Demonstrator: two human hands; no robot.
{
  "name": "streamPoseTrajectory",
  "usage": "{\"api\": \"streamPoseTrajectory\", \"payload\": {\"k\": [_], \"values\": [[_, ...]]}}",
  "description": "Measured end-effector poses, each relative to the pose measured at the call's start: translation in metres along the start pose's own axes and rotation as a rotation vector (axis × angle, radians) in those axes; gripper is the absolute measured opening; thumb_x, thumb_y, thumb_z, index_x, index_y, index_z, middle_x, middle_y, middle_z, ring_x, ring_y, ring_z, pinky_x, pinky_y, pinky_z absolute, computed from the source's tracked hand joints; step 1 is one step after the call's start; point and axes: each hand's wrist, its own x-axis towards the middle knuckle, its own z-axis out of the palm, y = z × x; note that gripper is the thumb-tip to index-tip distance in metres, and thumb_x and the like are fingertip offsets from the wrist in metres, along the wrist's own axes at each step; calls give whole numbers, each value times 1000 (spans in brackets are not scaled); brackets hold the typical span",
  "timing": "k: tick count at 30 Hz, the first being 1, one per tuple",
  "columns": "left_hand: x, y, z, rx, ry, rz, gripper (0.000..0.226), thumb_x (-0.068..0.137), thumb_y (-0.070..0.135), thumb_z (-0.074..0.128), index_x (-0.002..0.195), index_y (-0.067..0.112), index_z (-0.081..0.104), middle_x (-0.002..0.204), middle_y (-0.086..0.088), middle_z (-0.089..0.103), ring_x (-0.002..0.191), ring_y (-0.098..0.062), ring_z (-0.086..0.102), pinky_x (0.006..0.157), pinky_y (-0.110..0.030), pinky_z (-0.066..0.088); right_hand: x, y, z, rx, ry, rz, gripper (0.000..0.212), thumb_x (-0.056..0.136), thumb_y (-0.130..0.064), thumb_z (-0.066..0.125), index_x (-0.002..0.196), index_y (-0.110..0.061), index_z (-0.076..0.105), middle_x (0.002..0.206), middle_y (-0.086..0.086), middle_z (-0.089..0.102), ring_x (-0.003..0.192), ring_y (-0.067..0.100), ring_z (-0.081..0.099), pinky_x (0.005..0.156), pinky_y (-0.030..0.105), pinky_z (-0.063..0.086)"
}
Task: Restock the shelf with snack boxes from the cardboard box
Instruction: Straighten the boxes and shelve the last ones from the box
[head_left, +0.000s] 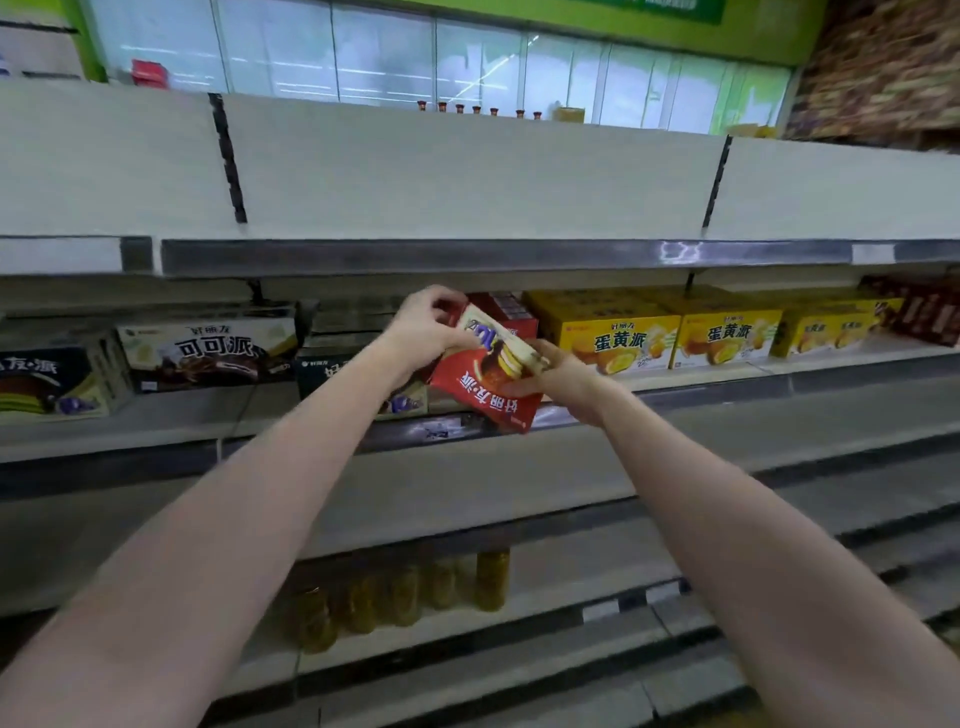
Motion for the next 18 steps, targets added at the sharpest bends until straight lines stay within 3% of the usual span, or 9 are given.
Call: {"api": "streamPoseTrajectory", "payload": {"k": [1,3,6,9,11,14,18], "values": [[2,4,2,-28,12,17,65,69,5,87,124,16,55,107,-8,61,85,-22,69,64,-31,59,2,-4,-1,-70,-14,-31,87,67,-10,90,143,-18,47,129,4,64,117,23,62,89,28,53],[8,8,9,-29,44,53,64,67,5,88,123,12,57,103,-9,63,79,-20,68,62,-27,57,3,-13,0,-229,8,-108,72,72,-13,88,136,-15,55,126,7,65,116,25,62,82,20,53],[16,3,20,31,105,90,61,63,11,91,116,15,60,103,-10,68,80,-20,69,70,-32,58,3,-21,-1,-231,37,-148,44,78,-16,84,117,-16,64,109,5,71,100,24,68,85,36,57],[19,-6,27,-6,143,97,61,62,27,93,112,17,59,101,-5,70,85,-22,71,74,-39,59,-1,-19,-7,-219,40,-91,42,78,-17,83,115,-15,62,104,6,72,93,23,70,79,42,59],[20,-10,30,-43,138,70,65,63,32,92,116,16,57,104,-5,69,89,-21,70,77,-40,59,-2,-15,-14,-145,77,-62,45,80,-17,82,119,-14,60,106,8,72,94,27,71,81,47,59],[19,-16,33,5,-41,-80,69,67,23,90,124,12,53,110,-6,68,91,-18,69,80,-35,59,-1,-8,-22,199,72,-32,40,88,-10,73,124,-7,56,110,14,72,95,32,71,80,49,59],[17,-21,42,134,-109,-121,54,70,12,88,116,10,61,92,1,69,76,-11,67,60,-24,54,7,-1,-32,218,71,-11,23,85,-9,76,103,-14,62,115,14,71,103,32,69,92,50,56]]}}
